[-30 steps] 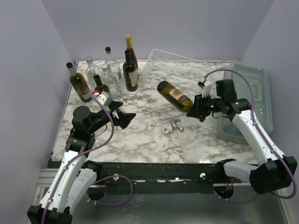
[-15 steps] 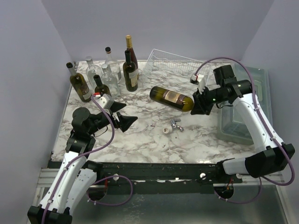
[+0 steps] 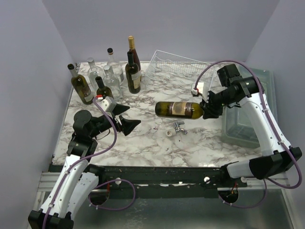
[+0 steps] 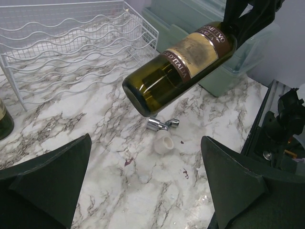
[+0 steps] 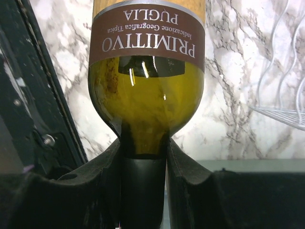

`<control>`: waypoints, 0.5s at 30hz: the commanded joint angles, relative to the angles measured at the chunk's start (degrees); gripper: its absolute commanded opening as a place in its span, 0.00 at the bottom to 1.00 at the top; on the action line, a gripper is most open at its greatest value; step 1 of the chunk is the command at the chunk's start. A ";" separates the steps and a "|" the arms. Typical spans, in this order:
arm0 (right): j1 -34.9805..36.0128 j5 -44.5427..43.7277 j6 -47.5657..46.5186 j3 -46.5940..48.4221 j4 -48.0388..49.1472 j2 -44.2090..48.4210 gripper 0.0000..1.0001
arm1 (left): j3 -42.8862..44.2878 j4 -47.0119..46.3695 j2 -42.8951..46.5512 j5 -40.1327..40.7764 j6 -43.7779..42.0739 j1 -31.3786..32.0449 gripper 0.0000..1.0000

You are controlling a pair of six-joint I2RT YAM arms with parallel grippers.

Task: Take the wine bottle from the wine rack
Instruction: Pick up the wine bottle from the wine rack.

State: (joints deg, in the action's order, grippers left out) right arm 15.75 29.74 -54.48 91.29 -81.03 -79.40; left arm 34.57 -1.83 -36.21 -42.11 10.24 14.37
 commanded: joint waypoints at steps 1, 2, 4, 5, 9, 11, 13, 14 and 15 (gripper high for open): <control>1.02 -2.95 -7.22 3.54 -0.26 1.81 0.00 | -0.55 -2.56 0.15 -3.40 0.82 0.13 0.99; 1.54 -3.87 -8.41 3.46 -0.26 2.33 0.00 | -0.56 -2.72 0.01 -3.57 0.96 0.13 0.99; 2.94 -5.99 -10.18 3.19 -0.26 2.91 0.00 | -0.65 -2.84 -0.16 -3.72 1.19 0.13 0.99; 3.77 -7.13 -10.81 3.07 -0.26 3.17 0.00 | -0.71 -2.96 -0.31 -3.85 1.19 0.14 0.99; 7.68 -11.66 -13.91 2.50 -0.27 4.52 0.00 | -0.65 -3.02 -0.70 -4.21 1.37 0.13 0.99; 9.46 -13.39 -15.11 2.47 -0.32 5.14 0.00 | -0.65 -3.17 -0.83 -4.32 1.42 0.16 0.99; 10.47 -14.31 -16.49 2.44 -0.30 5.76 0.00 | -0.67 -3.15 -0.96 -4.60 1.53 0.13 0.99; 10.82 -14.70 -17.32 2.39 -0.34 6.15 0.00 | -0.71 -3.18 -1.03 -4.79 1.48 0.13 0.99; 11.32 -15.04 -18.38 2.25 -0.28 6.58 0.00 | -0.66 -3.24 -1.21 -4.98 1.59 0.17 0.99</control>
State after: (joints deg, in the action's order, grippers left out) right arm 25.58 16.78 -67.90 91.88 -82.70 -75.99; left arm 34.26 -3.46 -37.12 -44.60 11.49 14.37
